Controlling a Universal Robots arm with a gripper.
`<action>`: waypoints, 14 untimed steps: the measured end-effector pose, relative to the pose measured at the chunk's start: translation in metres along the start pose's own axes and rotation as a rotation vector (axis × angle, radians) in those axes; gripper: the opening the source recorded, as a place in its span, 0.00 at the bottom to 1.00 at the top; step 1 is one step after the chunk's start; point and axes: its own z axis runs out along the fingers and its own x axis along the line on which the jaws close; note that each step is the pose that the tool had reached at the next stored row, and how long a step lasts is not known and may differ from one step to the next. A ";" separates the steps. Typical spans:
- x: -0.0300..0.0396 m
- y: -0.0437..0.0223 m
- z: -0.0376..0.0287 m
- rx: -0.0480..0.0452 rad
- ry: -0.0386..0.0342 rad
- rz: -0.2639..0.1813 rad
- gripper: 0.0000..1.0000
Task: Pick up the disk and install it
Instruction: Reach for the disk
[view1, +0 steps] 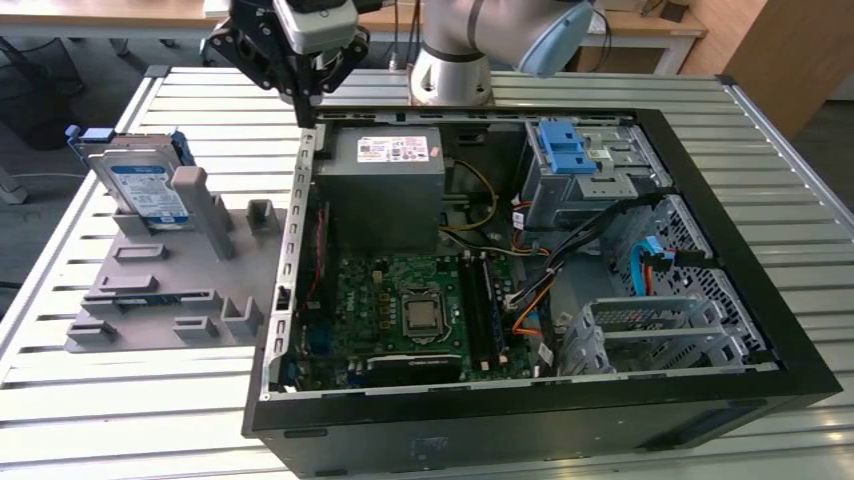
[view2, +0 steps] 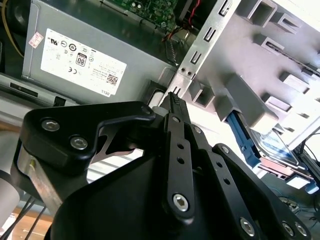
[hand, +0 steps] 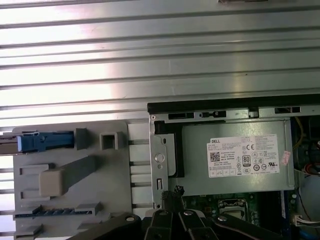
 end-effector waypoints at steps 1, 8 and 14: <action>0.0009 0.0004 0.0000 0.0000 0.0003 0.000 0.11; 0.0050 0.0018 0.0006 0.0005 0.0041 0.000 0.11; 0.0073 0.0019 0.0010 0.0005 0.0065 0.000 0.11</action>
